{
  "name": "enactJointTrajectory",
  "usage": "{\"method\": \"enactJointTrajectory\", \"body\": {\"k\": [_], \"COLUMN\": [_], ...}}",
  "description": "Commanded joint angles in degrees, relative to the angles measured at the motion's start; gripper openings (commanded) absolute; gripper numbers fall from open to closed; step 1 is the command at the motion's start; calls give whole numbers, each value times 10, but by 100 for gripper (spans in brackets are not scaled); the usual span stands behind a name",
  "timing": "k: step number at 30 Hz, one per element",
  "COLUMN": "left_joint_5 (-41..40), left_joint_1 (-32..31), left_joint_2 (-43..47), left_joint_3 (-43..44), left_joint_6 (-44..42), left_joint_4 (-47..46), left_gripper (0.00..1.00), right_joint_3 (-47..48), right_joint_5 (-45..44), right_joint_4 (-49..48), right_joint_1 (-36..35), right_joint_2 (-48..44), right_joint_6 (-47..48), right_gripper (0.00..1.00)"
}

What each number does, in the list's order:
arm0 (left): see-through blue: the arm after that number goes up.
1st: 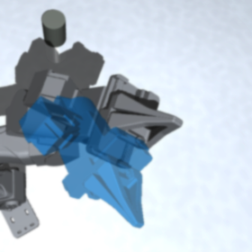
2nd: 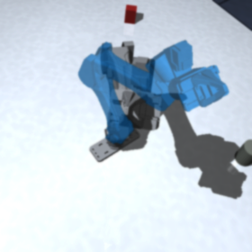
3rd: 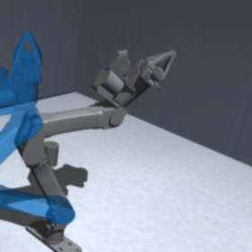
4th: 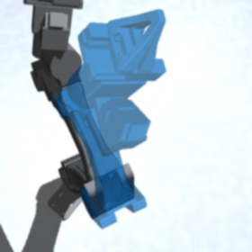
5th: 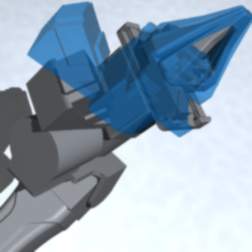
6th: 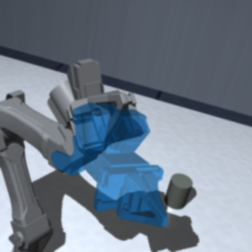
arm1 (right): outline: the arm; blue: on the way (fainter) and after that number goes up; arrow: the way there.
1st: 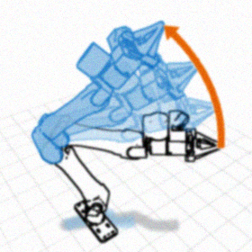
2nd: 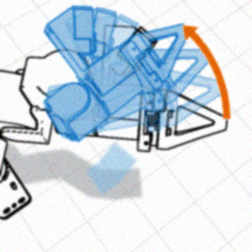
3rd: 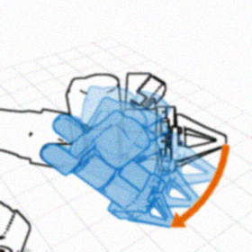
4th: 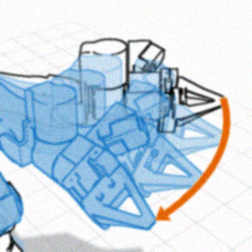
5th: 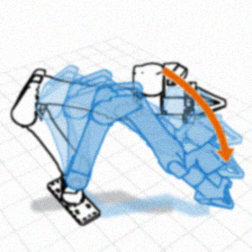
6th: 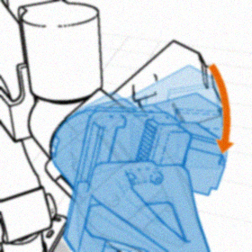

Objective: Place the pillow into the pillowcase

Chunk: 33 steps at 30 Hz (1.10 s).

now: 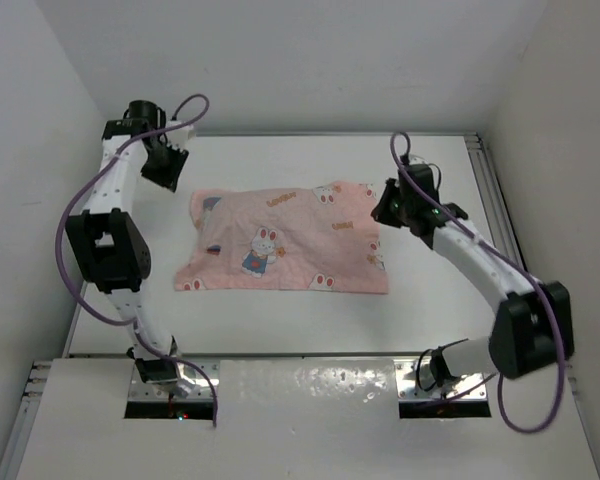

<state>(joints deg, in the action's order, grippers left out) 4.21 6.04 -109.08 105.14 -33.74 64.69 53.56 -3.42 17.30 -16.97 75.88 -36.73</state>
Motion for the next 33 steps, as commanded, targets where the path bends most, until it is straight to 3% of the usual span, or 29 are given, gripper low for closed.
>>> {"method": "enactJointTrajectory", "body": {"k": [1, 3, 5, 7, 10, 15, 18, 19, 21, 26, 31, 33], "left_joint_5": [82, 98, 47, 10, -11, 38, 56, 58, 48, -1, -39, -56], "left_joint_1": [-6, -8, -9, -2, 10, 0, -8, -9, -9, -9, -9, -9], "left_joint_2": [-94, -151, -201, -224, -242, -290, -319, -326, -345, -391, -436, -417], "left_joint_3": [45, 82, 123, 135, 122, 136, 136, 138, 146, 198, 308, 286], "left_joint_6": [75, 99, 133, 161, 185, 177, 158, 155, 155, 162, 189, 199], "left_joint_4": [-63, -90, -98, -119, -171, -179, -170, -169, -178, -232, -267, -317], "left_gripper": [30, 31, 41, 52, 62, 64, 45, 24, 2, 0, 0, 0], "right_joint_3": [77, 118, 137, 155, 163, 194, 201, 202, 206, 246, 281, 287], "right_joint_5": [28, 32, 47, 36, 9, -28, -38, -40, -42, -80, -104, -106], "right_joint_4": [-60, -89, -112, -125, -147, -136, -131, -131, -133, -118, -103, -98], "right_joint_1": [3, 4, 3, 2, 7, 11, 22, 25, 38, 58, 68, 69], "right_joint_2": [108, 179, 221, 269, 322, 401, 440, 447, 466, 502, 518, 517], "right_joint_6": [-12, -45, -71, -90, -119, -156, -191, -211, -227, -258, -253, -239], "right_gripper": [13, 10, 10, 19, 20, 19, 16, 15, 12, 7, 6, 6]}}
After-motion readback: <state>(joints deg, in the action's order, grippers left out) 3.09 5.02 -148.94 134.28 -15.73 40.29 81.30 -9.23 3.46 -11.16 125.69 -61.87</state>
